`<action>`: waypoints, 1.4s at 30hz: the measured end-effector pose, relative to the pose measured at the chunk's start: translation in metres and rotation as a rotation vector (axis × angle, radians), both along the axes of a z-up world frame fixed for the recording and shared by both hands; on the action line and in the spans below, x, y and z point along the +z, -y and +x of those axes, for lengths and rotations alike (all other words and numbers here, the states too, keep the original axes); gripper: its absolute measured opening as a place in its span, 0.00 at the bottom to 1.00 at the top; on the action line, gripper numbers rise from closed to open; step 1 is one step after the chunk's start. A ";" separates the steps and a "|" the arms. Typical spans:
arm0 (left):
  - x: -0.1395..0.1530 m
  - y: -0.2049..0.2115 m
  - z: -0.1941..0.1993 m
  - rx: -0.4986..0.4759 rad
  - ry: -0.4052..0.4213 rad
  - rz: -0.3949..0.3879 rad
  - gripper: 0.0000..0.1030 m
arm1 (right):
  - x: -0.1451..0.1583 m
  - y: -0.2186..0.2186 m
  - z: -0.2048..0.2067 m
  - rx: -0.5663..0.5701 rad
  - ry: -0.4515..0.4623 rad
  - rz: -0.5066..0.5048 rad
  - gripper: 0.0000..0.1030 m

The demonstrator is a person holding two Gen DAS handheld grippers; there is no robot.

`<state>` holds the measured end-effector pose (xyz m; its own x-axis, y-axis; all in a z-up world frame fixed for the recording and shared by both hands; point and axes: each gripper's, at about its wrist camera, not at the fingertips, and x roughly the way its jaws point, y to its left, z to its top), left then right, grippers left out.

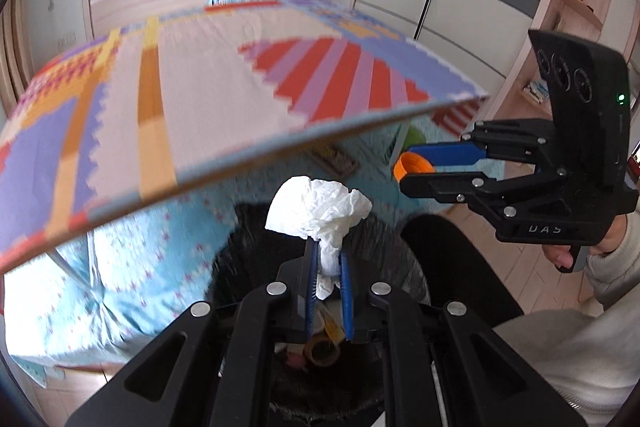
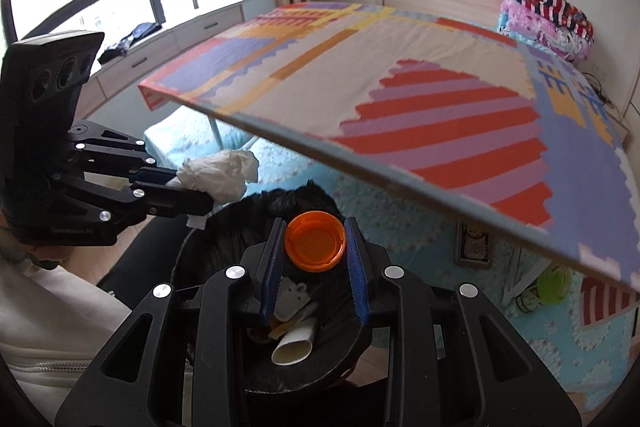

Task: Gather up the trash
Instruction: 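Carry the tissue and orange cap over the trash bin with both grippers, then open both grippers to drop the tissue and cap into the bin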

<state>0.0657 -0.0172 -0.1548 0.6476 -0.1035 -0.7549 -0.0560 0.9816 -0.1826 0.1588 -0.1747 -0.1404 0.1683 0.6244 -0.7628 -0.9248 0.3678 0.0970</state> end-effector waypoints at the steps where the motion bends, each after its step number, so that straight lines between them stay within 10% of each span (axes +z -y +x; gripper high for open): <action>1: -0.005 0.000 0.000 -0.001 -0.011 -0.004 0.10 | -0.005 -0.001 -0.002 0.002 -0.001 -0.014 0.29; 20: -0.094 -0.006 0.017 0.000 -0.233 -0.132 0.10 | -0.090 -0.021 0.003 -0.030 -0.187 -0.182 0.29; 36: -0.094 -0.004 0.024 0.001 -0.285 -0.134 0.12 | -0.089 -0.021 0.002 -0.029 -0.212 -0.179 0.43; 42: -0.079 0.004 0.020 -0.026 -0.237 -0.126 0.38 | -0.071 -0.017 0.000 -0.045 -0.197 -0.151 0.44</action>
